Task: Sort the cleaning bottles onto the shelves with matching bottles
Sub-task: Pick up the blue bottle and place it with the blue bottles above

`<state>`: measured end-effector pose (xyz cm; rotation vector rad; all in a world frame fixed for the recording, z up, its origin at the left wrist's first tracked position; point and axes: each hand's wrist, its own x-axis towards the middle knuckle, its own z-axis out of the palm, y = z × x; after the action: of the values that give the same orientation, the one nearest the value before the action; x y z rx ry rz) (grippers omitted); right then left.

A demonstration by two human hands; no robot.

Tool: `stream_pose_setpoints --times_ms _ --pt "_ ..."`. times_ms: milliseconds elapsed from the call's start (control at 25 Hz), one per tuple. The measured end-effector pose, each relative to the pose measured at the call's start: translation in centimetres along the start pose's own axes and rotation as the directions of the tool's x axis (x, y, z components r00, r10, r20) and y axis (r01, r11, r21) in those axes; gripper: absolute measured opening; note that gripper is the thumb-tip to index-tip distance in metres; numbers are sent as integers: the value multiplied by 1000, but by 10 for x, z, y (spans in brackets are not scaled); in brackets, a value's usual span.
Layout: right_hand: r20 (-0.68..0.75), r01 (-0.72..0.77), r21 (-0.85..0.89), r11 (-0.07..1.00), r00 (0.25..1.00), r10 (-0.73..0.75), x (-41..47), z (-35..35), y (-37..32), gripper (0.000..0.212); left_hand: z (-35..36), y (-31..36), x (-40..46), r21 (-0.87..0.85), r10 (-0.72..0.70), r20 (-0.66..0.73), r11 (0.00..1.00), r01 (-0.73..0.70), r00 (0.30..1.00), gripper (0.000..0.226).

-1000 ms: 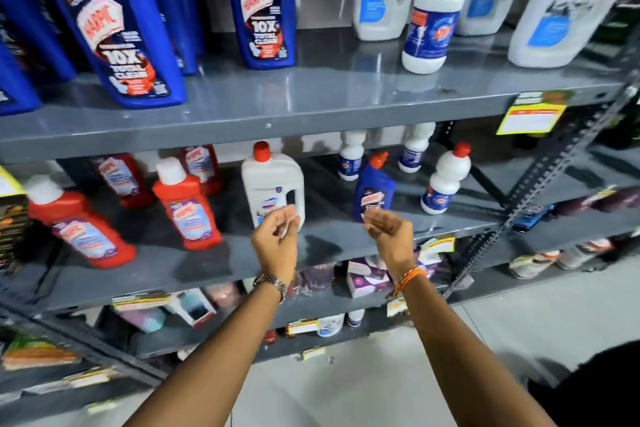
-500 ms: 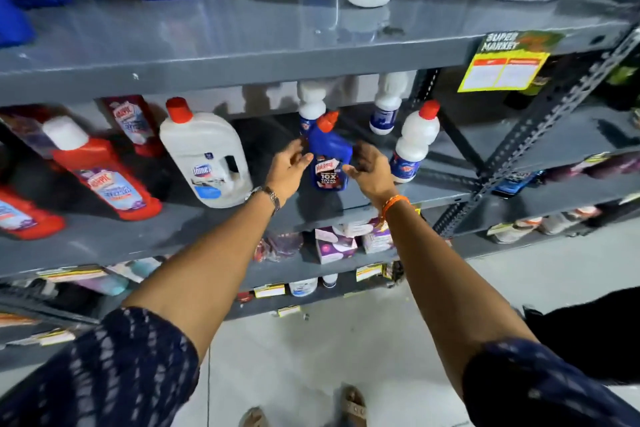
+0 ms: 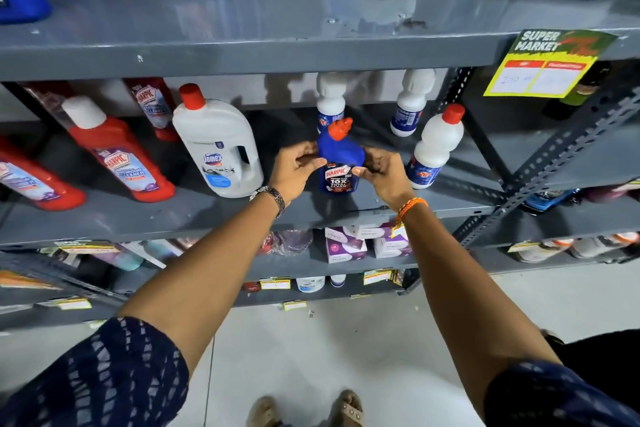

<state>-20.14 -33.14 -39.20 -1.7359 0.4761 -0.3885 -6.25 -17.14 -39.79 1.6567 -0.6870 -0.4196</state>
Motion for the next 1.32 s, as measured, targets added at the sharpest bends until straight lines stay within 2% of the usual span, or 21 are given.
stream_pose_setpoints --times_ms 120,240,440,680,920,1160,1320 --pt "9 6 5 1000 1000 -6 -20 8 -10 54 -14 8 -25 26 51 1 998 -51 999 30" --pt "48 87 8 996 995 -88 -46 15 -29 53 -34 24 -60 15 73 -21 997 -73 997 30" --pt "146 240 12 971 960 -239 -83 30 -89 52 -78 70 -112 23 192 -81 981 -191 978 29" --pt "203 355 178 918 899 -387 -100 50 -188 50 -129 153 -133 -55 378 -208 916 -397 902 34" --pt "164 472 237 849 842 -514 -83 69 -298 43 -182 251 -122 -12 523 -269 838 -546 809 26" --pt "164 502 286 816 813 -558 -37 81 -365 33 -215 306 -82 -84 503 -336 826 -557 796 34" --pt "161 500 234 834 826 -540 -2 91 -385 31 -228 315 -47 -202 402 -342 851 -484 849 34"
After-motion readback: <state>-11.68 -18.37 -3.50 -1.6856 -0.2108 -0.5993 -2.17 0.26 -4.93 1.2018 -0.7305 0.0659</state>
